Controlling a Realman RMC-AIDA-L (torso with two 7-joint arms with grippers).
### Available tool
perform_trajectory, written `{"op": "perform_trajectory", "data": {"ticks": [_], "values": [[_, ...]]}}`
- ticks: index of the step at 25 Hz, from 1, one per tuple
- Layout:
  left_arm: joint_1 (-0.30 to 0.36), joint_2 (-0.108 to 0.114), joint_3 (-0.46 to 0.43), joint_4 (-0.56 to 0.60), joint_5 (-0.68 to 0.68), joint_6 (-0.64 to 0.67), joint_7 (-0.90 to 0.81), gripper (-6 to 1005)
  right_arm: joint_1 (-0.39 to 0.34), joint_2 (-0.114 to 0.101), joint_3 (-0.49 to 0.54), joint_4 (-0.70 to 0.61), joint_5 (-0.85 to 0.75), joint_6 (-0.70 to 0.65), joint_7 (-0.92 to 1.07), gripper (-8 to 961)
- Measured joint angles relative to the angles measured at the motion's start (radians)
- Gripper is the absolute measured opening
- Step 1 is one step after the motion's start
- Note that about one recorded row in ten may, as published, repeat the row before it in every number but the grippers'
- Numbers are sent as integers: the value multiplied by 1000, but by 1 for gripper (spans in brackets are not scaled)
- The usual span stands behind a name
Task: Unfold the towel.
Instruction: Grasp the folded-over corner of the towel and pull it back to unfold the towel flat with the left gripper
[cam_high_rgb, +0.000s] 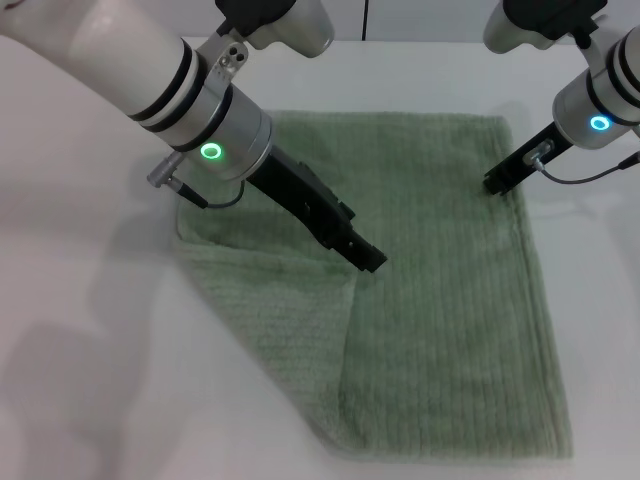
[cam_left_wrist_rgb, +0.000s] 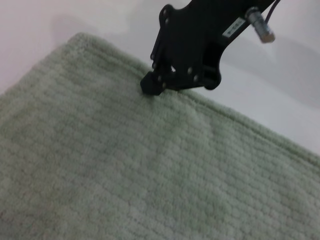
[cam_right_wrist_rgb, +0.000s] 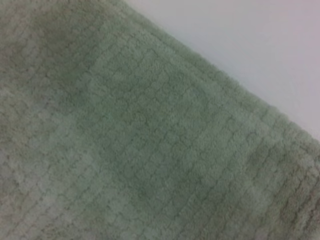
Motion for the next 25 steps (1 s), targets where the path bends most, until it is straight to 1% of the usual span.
{"op": "perform_trajectory", "data": {"ticks": [8,12,25], "values": [[-19,-4,56,-69,-4,-52,5,793,5,0,0,2,0,1,-1,-1],[-22,-5,88,-80,-9,-79,-5,793,5,0,0,2,0,1,-2,-1],[-20,-5,107,-82,-14,-106,-6,792,4,0,0,2,0,0,-7,-1]]}}
